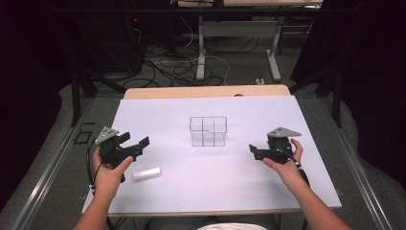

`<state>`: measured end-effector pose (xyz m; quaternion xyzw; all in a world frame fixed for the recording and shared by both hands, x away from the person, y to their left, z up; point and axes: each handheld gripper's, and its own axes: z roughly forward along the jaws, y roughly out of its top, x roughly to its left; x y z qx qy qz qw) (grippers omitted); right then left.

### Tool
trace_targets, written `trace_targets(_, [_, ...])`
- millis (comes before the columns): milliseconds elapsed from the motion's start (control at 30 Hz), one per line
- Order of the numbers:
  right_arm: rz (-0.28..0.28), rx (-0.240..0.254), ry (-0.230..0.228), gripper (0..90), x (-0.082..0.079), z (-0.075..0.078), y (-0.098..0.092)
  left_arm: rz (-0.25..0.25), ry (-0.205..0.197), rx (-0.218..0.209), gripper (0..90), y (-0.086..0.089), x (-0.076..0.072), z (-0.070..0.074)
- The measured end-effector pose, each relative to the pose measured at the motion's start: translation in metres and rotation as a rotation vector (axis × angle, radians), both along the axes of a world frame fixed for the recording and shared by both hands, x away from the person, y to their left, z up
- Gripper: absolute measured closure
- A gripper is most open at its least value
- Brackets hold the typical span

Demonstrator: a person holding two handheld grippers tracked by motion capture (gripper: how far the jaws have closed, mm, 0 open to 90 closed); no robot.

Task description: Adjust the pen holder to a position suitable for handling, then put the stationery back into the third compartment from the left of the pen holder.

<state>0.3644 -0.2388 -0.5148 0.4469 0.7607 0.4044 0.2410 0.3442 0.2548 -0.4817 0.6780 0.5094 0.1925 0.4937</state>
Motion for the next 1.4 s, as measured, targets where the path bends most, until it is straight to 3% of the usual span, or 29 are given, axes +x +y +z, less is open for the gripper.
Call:
trace_targets(100, [0.08, -0.064, -0.031, 20.2, 0.004, 0.0, 0.018, 0.003, 0.005, -0.016, 3.2, 0.002, -0.001, -0.002])
trace_targets(167, [0.109, -0.076, -0.052, 22.6, 0.007, 0.002, 0.031, -0.004, 0.001, -0.034, 0.2, 0.003, -0.002, -0.004])
trace_targets(267, [0.195, -0.083, -0.024, 29.0, 0.014, 0.01, 0.058, -0.004, 0.003, -0.029, 0.1, 0.004, -0.004, -0.005])
trace_targets(367, [0.232, -0.097, -0.001, 30.8, 0.016, 0.015, 0.073, 0.005, 0.003, -0.019, 0.1, 0.005, -0.004, -0.007])
trace_targets(567, [0.389, -0.155, -0.022, 36.9, 0.022, 0.022, 0.106, 0.031, 0.0, -0.019, 0.2, 0.01, -0.004, -0.01])
trace_targets(1000, [0.611, -0.225, -0.005, 36.8, 0.022, 0.022, 0.167, 0.047, -0.007, -0.032, 0.2, 0.012, -0.003, -0.009])
trace_targets(1233, [0.691, -0.252, -0.006, 42.1, 0.019, 0.019, 0.196, 0.054, -0.002, -0.038, 0.2, 0.012, -0.001, -0.011])
trace_targets(1400, [0.747, -0.278, -0.008, 44.4, 0.019, 0.013, 0.211, 0.051, 0.0, -0.015, 0.2, 0.01, 0.0, -0.015])
